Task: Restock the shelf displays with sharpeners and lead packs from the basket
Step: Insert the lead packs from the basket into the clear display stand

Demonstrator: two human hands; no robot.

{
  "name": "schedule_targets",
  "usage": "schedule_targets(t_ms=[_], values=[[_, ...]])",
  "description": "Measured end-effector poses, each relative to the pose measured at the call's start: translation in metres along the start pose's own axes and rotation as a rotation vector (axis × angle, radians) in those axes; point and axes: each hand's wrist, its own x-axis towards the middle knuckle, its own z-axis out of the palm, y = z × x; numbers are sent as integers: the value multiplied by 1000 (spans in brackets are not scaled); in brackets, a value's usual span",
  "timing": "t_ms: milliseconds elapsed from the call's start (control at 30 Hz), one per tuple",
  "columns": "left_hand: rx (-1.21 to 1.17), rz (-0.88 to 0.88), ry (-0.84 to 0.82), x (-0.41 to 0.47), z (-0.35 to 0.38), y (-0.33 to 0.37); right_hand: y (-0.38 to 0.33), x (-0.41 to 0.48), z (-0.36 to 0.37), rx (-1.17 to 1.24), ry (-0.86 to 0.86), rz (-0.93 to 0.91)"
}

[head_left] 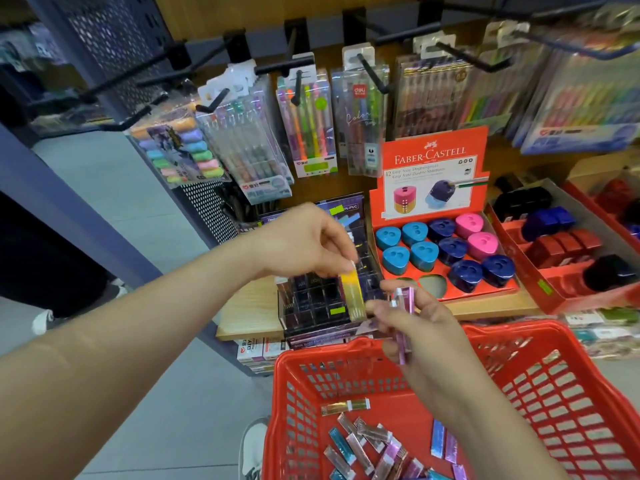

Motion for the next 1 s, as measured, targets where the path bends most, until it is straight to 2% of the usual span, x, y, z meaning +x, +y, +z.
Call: schedule_targets(t_ms=[100,200,367,633,800,1000], values=[[158,7,318,6,-24,-19,-6,1,-9,450,-92,143],[300,0,465,12,-25,-40,-9,-4,-15,511,-146,168],[460,4,471,22,-9,-69,-9,-11,-13,419,-135,167],[537,60,467,25,4,-78,-10,-15,-13,350,-45,174],[447,38,417,26,-1,-70,-11,-17,-16,301,-33,158],[561,42,369,28,0,-67,-9,-18,-15,212,-4,142]])
